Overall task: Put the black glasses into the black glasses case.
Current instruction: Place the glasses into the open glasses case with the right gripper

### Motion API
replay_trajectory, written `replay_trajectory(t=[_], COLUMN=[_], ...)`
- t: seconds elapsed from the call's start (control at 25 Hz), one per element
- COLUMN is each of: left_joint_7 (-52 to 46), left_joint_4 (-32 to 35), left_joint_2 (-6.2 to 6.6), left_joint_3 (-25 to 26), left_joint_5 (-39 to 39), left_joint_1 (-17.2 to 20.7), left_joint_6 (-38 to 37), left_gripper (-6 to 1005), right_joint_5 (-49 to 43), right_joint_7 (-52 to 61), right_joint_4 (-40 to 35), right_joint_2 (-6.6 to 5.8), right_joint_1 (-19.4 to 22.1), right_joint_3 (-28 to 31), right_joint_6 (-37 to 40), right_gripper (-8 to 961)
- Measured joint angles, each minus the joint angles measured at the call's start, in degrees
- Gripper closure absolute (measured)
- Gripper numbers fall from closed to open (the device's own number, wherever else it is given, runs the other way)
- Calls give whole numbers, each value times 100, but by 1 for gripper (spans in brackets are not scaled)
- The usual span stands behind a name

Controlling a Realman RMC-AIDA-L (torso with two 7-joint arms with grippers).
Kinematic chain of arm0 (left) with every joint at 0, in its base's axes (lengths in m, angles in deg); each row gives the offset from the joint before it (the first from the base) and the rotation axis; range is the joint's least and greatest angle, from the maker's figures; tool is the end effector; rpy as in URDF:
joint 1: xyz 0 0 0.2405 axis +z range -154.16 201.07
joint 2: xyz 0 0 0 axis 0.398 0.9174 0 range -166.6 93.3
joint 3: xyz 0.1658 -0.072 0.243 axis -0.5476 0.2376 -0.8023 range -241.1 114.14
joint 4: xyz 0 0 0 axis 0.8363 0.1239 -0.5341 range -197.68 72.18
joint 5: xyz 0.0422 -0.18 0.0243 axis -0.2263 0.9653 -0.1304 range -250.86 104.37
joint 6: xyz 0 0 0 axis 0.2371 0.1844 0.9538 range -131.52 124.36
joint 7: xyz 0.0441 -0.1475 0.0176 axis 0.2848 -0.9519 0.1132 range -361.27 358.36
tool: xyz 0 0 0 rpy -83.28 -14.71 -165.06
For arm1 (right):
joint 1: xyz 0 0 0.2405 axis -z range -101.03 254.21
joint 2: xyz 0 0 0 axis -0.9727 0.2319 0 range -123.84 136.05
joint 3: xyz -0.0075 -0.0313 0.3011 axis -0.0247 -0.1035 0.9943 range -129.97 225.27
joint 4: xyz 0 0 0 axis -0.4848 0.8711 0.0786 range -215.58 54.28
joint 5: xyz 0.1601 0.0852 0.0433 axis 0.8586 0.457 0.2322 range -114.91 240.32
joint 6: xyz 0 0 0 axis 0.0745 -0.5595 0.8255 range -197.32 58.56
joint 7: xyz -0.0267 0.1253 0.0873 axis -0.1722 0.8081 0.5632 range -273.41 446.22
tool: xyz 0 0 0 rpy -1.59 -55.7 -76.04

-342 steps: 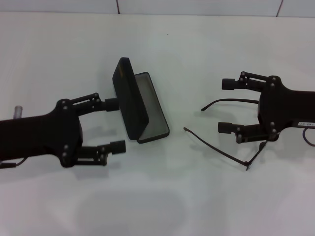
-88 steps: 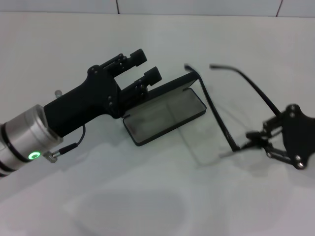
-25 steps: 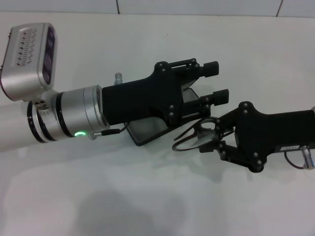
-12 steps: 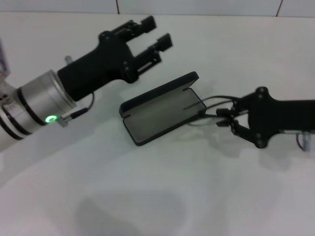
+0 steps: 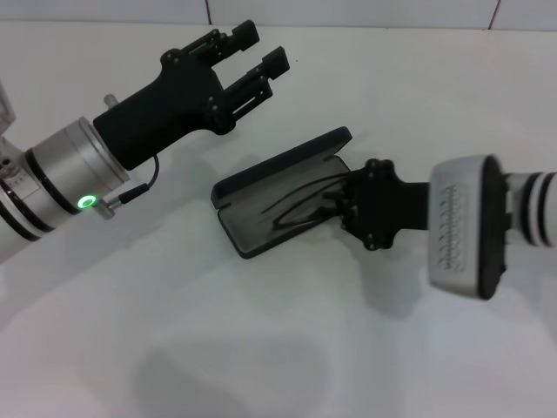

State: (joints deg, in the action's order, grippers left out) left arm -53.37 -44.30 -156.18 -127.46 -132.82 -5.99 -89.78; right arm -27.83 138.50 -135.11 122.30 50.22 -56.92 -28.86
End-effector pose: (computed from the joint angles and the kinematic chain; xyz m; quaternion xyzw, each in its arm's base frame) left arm -0.2373 0.3420 -0.0407 -0.8341 -0.1457 -0.4729 0.2438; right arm 0.2282 0.3517 -0.1149 -0.9485 -0.2248 0.0224 0.2222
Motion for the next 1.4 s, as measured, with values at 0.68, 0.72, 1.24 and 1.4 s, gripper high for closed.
replay_trajectory(t=[0.68, 0.72, 1.24, 1.4], left_joint_7=[-3, -3, -3, -3], left_joint_4=[12, 12, 0, 0], left_joint_2=[-9, -9, -18, -18], left_joint_3=[0, 0, -23, -40], left_joint_5=[23, 25, 10, -7], left_joint_1=[6, 8, 18, 18], left_joint_6=[37, 34, 32, 28], left_gripper=[420, 420, 419, 419], right_joint_5=[12, 17, 261, 417], right_joint_7=[36, 44, 58, 69], right_joint_4=[-138, -110, 24, 34], right_joint_2=[0, -1, 0, 0], right_joint_1=[-223, -249, -407, -413], right_joint_3=[-789, -810, -904, -907], right_joint_6=[-944, -976, -950, -944], right_gripper=[814, 814, 810, 803])
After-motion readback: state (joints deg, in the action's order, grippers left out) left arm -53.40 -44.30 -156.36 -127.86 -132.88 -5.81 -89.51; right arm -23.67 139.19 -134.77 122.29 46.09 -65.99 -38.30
